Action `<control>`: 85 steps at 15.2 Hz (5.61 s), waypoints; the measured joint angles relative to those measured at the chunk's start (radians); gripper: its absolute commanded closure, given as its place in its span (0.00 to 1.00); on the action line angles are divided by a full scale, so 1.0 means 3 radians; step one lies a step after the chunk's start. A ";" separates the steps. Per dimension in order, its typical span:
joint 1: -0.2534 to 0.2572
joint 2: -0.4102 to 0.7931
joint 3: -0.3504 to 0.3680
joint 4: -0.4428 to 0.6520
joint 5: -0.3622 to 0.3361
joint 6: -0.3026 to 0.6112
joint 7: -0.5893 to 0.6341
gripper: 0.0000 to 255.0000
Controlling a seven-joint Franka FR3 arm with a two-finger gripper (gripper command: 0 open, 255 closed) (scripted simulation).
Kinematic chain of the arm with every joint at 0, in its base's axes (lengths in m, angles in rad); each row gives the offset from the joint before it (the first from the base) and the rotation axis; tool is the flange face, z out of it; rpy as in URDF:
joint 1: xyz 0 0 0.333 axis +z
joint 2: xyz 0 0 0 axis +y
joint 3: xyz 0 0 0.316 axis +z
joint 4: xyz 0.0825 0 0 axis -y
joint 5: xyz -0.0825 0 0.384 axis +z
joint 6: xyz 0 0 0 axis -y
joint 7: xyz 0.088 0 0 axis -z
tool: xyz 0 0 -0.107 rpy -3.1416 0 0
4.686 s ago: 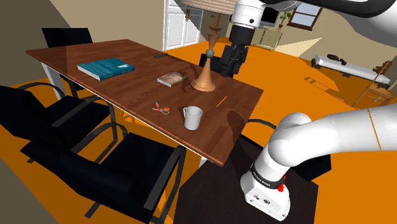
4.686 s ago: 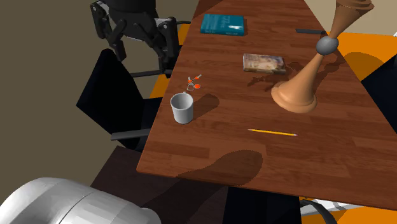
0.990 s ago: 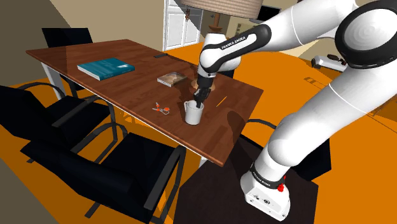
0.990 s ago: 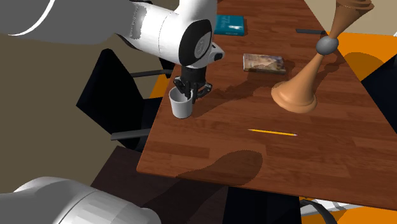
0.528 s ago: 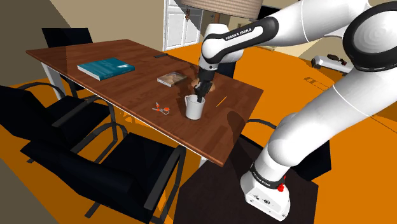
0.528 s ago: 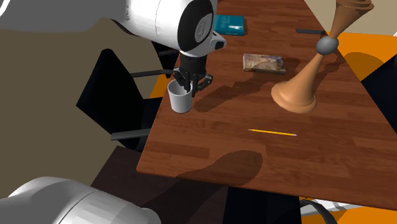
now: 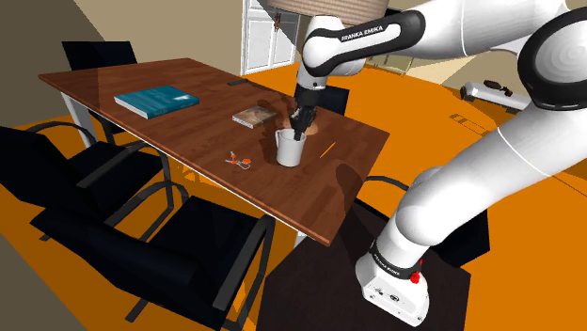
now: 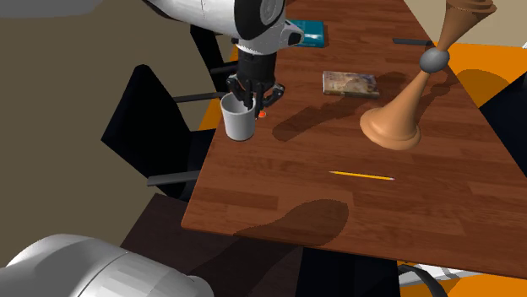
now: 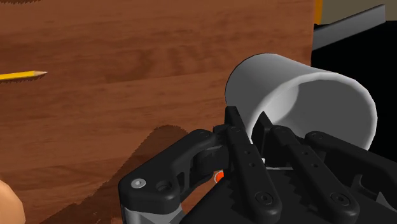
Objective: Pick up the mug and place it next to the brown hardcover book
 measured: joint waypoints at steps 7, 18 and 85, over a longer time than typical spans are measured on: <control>0.0004 -0.0075 0.0017 0.0256 -0.0006 -0.0330 0.0036 1.00; -0.0020 0.0833 -0.0110 0.1343 0.0072 -0.0527 -0.0154 1.00; -0.0286 0.3073 -0.0179 0.3448 0.0430 -0.0447 -0.0534 0.00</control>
